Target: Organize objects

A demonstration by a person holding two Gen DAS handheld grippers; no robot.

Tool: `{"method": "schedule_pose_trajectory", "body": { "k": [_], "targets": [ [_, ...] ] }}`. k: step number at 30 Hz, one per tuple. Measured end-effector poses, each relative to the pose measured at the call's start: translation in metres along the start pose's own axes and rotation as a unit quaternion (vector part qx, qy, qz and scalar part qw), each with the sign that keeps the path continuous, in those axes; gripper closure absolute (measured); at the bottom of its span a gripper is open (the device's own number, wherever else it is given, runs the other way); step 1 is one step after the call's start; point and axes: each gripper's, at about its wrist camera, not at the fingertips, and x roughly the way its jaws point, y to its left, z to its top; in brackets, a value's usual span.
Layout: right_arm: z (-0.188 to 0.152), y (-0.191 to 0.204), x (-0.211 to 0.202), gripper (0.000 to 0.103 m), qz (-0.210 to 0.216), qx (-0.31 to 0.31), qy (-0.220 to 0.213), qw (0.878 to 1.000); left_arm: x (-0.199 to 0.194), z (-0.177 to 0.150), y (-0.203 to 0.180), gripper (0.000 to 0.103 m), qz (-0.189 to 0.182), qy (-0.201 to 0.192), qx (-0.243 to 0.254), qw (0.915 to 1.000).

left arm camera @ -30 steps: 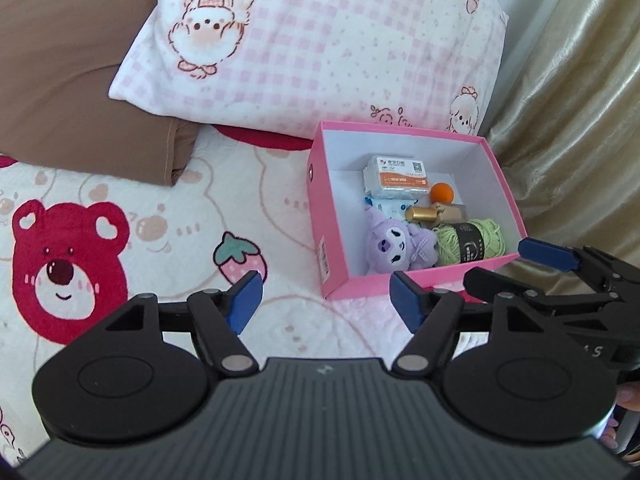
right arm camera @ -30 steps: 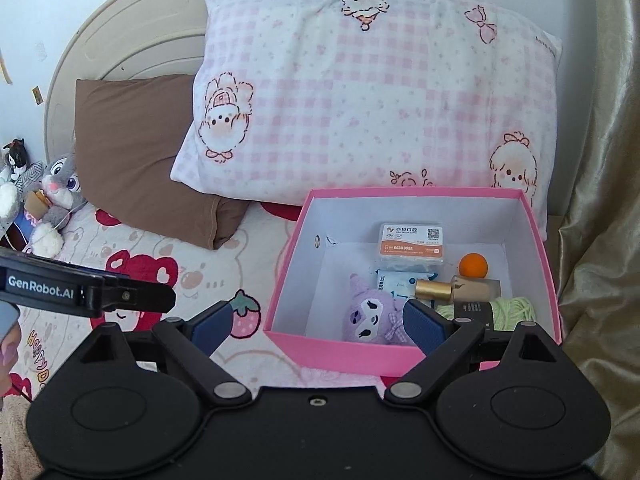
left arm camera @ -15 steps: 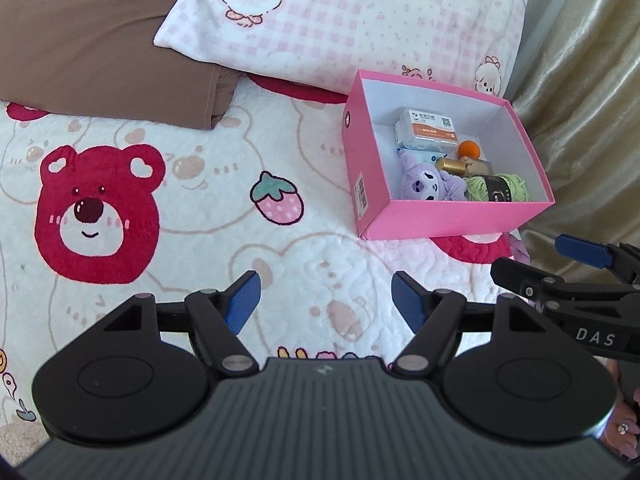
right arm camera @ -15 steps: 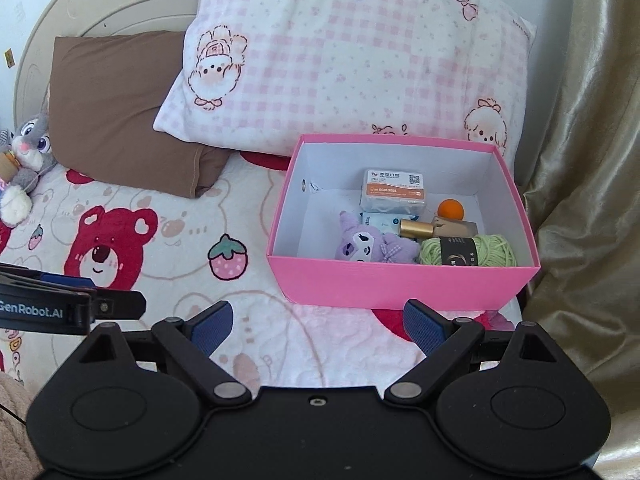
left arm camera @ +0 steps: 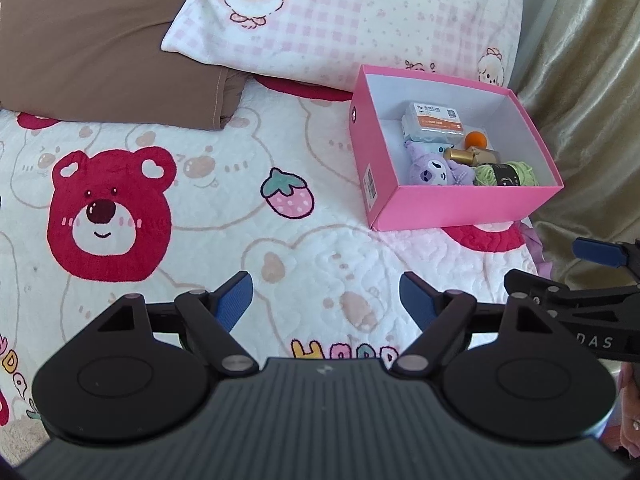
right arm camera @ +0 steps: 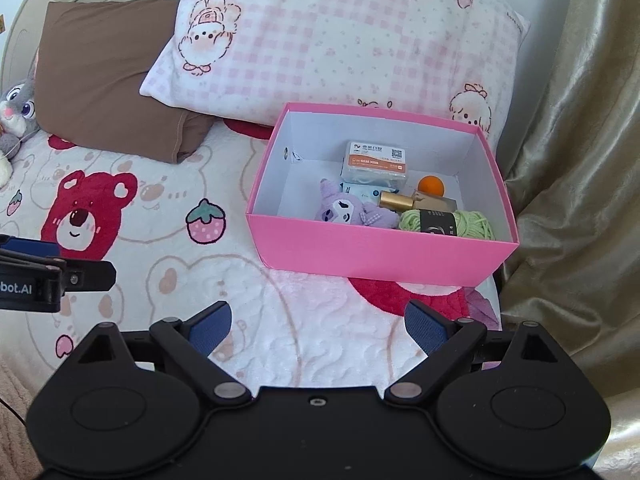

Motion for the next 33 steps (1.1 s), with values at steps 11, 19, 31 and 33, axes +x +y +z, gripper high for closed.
{"method": "schedule_pose_trajectory", "body": {
  "k": [11, 19, 31, 33],
  "targets": [
    [-0.003, 0.002, 0.009, 0.004, -0.019, 0.005, 0.021, 1.0, -0.002, -0.003, 0.01, 0.004, 0.024, -0.012, 0.0, 0.9996],
    [-0.001, 0.003, 0.006, 0.004, -0.02, 0.01, 0.016, 1.0, 0.0, -0.008, 0.008, 0.001, 0.028, -0.003, 0.0, 0.9996],
    [0.0, 0.007, 0.002, 0.004, -0.023, 0.011, 0.015, 1.0, 0.0, -0.007, 0.013, 0.001, 0.046, 0.013, -0.008, 0.9988],
    [0.0, 0.008, 0.001, 0.004, -0.023, 0.012, 0.015, 1.0, 0.0, -0.007, 0.014, 0.001, 0.047, 0.014, -0.009, 0.9988]
  ]
}}
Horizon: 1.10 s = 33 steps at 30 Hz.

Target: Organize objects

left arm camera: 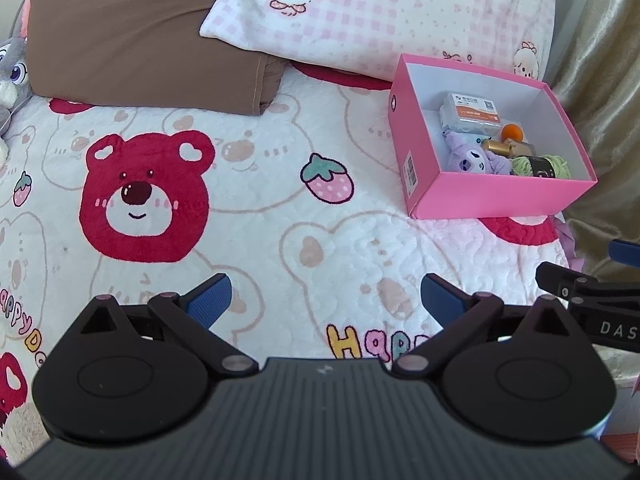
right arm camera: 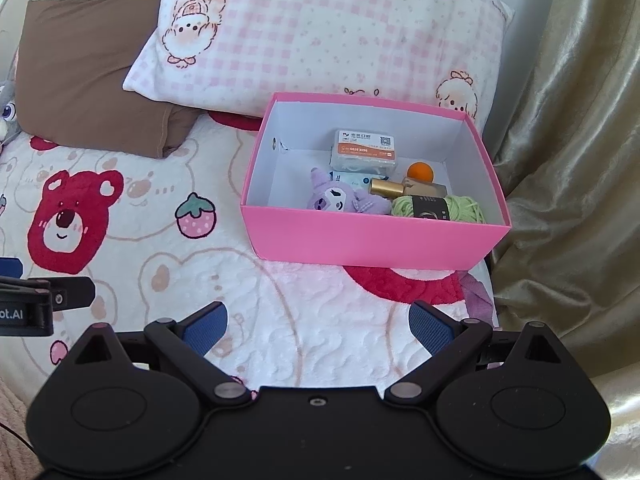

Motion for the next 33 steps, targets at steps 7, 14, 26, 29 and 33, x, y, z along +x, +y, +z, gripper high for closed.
{"method": "schedule_pose_trajectory", "body": {
  "k": [7, 14, 26, 29, 33],
  "targets": [
    [-0.002, 0.005, -0.003, 0.004, -0.002, -0.002, 0.0, 1.0, -0.001, -0.001, 0.003, 0.001, -0.001, 0.002, -0.004, 1.0],
    [-0.004, 0.006, -0.009, 0.004, 0.003, 0.002, 0.0, 1.0, -0.002, -0.004, 0.008, 0.001, 0.001, 0.006, -0.014, 0.9999],
    [-0.003, 0.005, -0.004, 0.004, -0.008, 0.007, 0.006, 1.0, 0.005, -0.003, 0.019, 0.001, 0.008, 0.017, -0.024, 0.9995],
    [-0.003, 0.004, -0.004, 0.004, -0.009, 0.009, 0.007, 1.0, 0.007, -0.003, 0.021, 0.001, 0.013, 0.021, -0.025, 0.9994],
    [-0.003, 0.004, -0.004, 0.004, -0.01, 0.01, 0.007, 1.0, 0.007, -0.003, 0.021, 0.001, 0.018, 0.021, -0.022, 0.9994]
  ]
}}
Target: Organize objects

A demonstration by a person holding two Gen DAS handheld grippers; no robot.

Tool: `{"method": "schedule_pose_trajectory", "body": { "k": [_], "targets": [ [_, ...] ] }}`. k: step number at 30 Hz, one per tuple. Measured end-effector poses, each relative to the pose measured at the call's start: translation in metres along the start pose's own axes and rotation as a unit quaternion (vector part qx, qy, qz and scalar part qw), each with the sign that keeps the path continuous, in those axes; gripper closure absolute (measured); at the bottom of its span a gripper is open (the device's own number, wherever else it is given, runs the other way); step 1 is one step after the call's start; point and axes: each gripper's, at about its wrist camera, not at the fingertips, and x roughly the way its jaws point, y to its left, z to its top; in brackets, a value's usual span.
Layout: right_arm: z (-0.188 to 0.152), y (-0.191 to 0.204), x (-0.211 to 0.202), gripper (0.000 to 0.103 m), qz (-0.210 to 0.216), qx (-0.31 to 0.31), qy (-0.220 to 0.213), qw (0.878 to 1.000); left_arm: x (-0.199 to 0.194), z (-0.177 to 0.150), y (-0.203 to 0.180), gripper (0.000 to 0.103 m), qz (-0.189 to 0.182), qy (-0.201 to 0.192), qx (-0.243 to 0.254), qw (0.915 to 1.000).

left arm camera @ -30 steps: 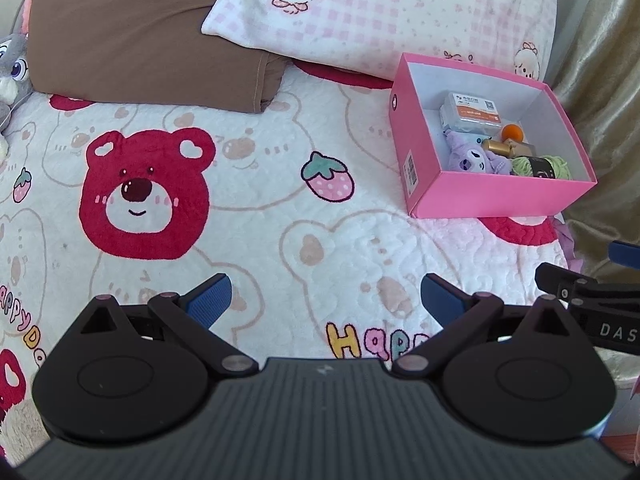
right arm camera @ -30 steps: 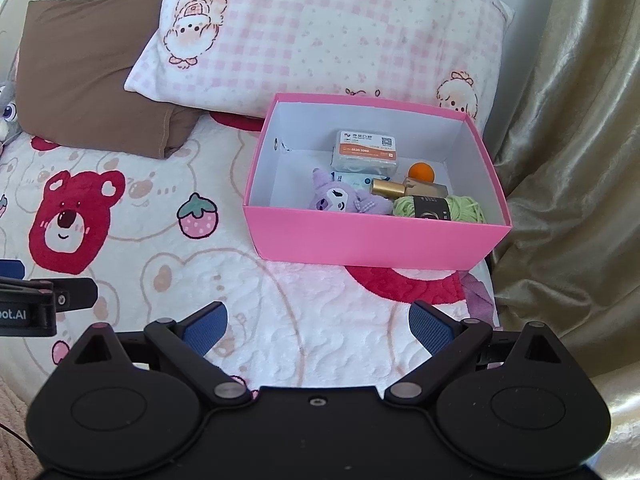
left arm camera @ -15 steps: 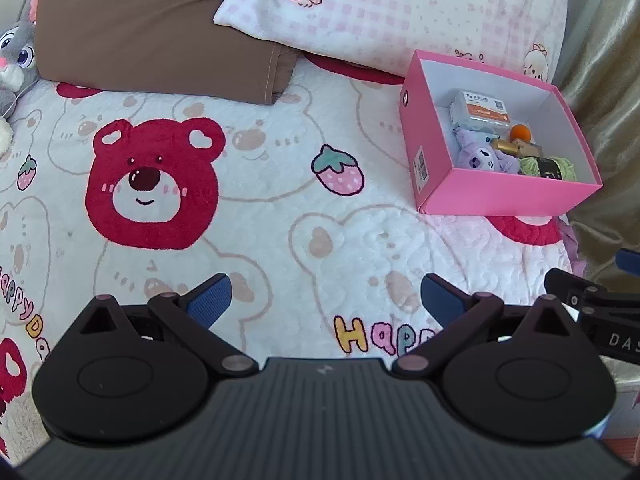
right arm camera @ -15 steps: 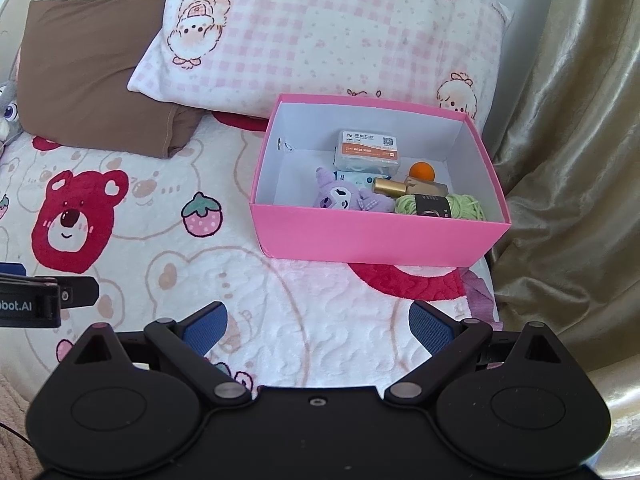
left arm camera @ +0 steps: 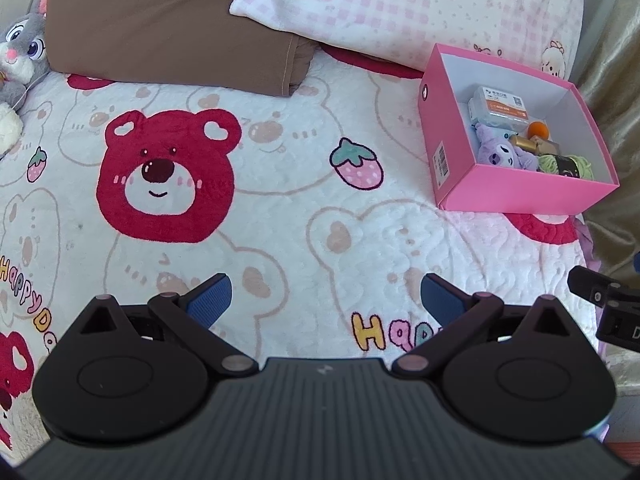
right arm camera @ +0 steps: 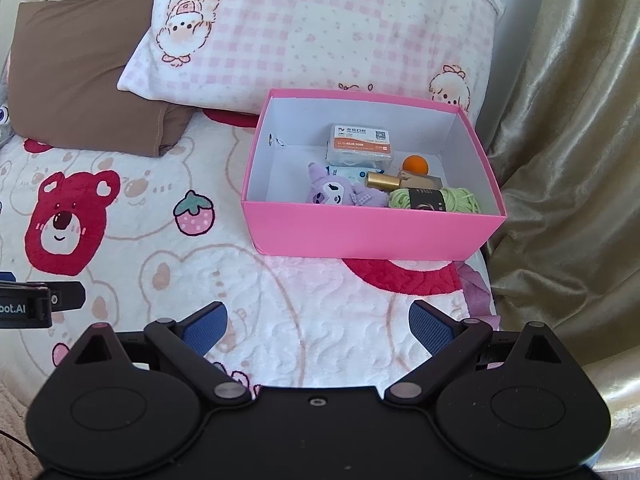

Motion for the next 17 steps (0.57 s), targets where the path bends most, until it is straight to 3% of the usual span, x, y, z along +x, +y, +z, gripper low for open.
{"method": "schedule_pose_trajectory", "body": {
  "k": [17],
  "targets": [
    [-0.0005, 0.0007, -0.0026, 0.004, -0.003, 0.001, 0.0, 1.0, -0.0051, -0.0004, 0.0027, 0.001, -0.002, -0.003, 0.001, 1.0]
  ]
}}
